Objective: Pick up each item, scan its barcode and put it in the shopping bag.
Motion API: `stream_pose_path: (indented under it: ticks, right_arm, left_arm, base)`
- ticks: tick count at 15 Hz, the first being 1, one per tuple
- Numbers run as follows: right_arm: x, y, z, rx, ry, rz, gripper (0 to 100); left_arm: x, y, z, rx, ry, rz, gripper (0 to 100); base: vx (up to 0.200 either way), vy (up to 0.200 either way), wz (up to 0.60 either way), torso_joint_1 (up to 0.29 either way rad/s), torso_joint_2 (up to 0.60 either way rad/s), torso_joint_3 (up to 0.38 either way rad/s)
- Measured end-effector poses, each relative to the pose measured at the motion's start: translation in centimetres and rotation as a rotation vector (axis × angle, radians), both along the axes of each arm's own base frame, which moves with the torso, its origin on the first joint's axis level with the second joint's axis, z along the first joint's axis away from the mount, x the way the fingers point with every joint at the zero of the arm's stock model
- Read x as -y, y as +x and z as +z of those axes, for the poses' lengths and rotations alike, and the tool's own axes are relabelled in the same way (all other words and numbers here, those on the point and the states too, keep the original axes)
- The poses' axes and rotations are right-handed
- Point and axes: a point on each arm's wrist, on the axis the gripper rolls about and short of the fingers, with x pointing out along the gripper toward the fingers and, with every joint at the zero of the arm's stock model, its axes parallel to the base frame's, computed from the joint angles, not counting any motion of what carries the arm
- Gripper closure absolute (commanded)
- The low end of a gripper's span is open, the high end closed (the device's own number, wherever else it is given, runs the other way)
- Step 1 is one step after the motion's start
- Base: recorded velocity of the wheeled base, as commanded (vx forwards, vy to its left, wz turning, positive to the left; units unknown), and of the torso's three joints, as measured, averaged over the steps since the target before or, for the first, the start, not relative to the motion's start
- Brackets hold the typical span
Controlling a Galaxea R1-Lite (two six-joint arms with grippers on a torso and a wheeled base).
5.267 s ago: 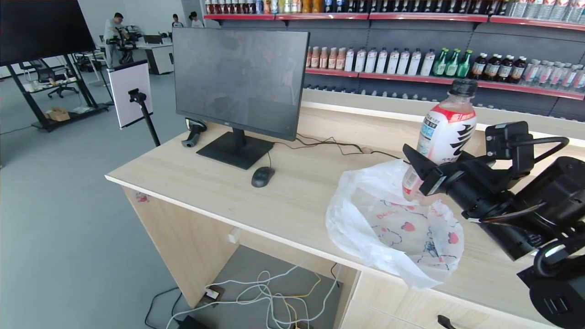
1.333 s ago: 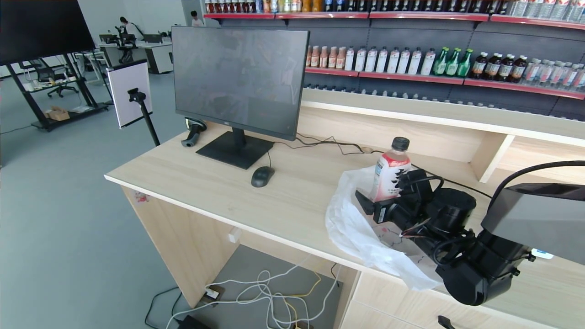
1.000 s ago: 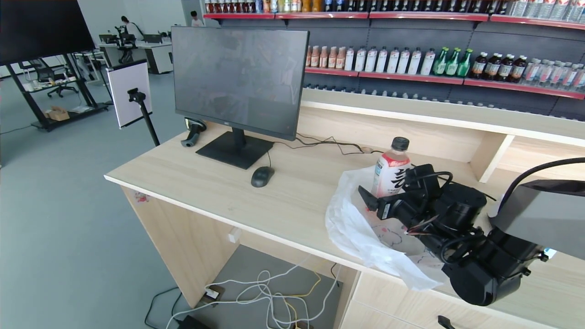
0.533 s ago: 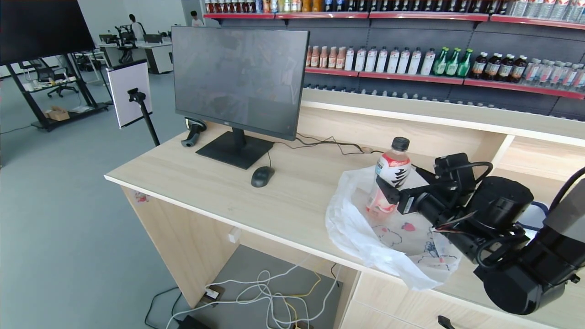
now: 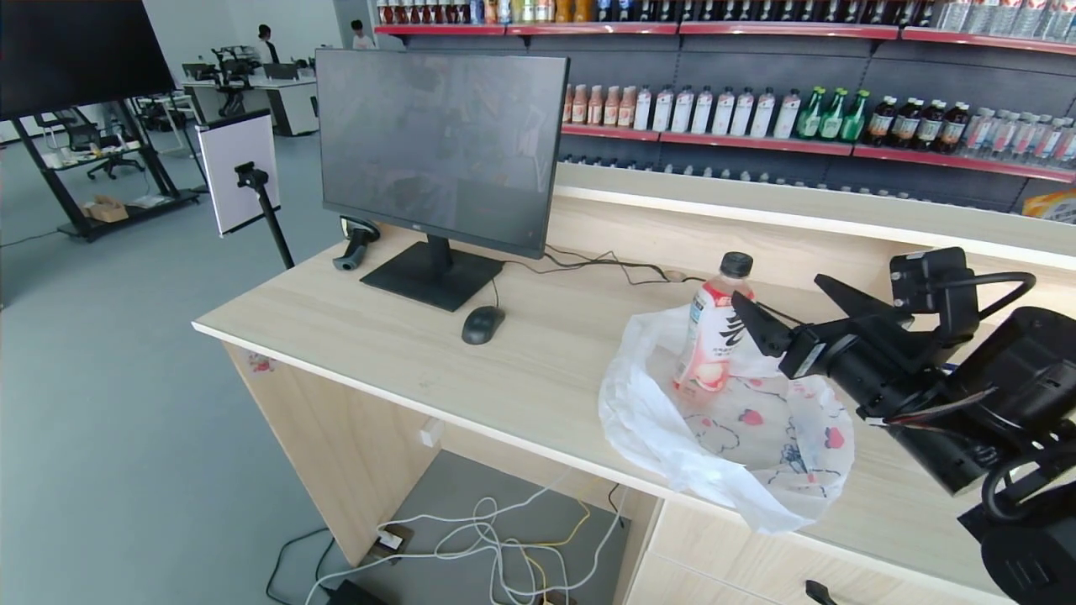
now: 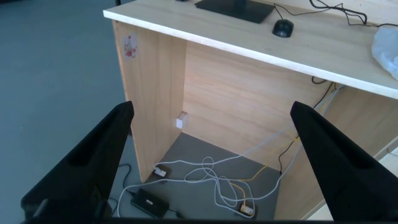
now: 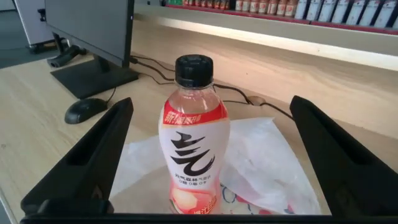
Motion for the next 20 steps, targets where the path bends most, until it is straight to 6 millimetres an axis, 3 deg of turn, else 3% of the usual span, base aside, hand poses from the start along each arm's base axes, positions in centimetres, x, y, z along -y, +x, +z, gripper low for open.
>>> stream_pose_path:
  ticks: [7, 11, 20]
  right_arm:
    - [1.7, -2.2, 1.4, 0.040, 0.012, -0.041, 0]
    - [2.8, -3.4, 1.0, 0.015, 0.006, -0.070, 0]
    - [2.9, -3.8, 0.7, 0.003, 0.002, -0.073, 0]
  left_arm:
    - [0.0, 0.0, 0.0, 0.000, 0.000, 0.000, 0]
    - [0.0, 0.0, 0.0, 0.000, 0.001, 0.000, 0]
    - [0.0, 0.0, 0.0, 0.000, -0.003, 0.000, 0]
  base:
    - [0.000, 0.000, 0.00, 0.000, 0.00, 0.000]
    - [0.000, 0.000, -0.60, -0.001, 0.00, 0.005]
    - [0.000, 0.000, -0.53, 0.003, 0.00, 0.002]
